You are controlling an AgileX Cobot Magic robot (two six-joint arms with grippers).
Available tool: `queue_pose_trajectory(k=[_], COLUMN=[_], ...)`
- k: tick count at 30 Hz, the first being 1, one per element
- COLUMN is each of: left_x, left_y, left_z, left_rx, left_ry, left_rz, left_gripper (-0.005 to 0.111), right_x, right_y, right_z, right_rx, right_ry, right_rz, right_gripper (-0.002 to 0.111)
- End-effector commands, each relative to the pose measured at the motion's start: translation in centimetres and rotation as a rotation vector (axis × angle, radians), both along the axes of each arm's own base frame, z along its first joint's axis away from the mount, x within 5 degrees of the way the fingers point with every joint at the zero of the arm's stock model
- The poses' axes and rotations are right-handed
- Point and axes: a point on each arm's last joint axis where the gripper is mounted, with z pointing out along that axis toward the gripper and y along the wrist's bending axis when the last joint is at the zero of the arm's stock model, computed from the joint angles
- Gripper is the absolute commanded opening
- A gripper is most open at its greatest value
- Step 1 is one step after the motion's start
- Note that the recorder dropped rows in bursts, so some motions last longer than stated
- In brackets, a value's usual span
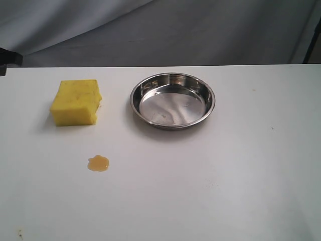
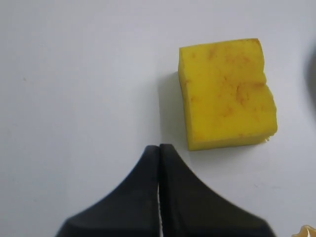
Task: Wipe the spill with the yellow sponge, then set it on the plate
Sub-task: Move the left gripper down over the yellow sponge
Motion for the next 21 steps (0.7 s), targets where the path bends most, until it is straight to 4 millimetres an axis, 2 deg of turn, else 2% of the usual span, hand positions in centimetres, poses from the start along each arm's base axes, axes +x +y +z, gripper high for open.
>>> queue_pose_trajectory(k=[1,13,21], left_x=[0.4,0.5,1.6], left_y=[-0.2,-0.8,-1.7], left_z=[0.4,0.2,-2.3], left_rx=[-0.010,-0.098,-0.234], left_ry=[-0.038,-0.035,0.047], left_rz=[0.001,0.000,0.009], left_gripper=[0.000,0.001,0.001], right_x=[0.0,0.0,0.0], right_y=[0.0,0.0,0.0], right_z=[-0.1,-0.1,-0.1], right_rx=[-0.006,-0.006,-0.006], right_ry=[-0.004,-0.004,-0.004], right_rz=[0.004,0.004,0.004], right_gripper=[0.000,0.000,0.000])
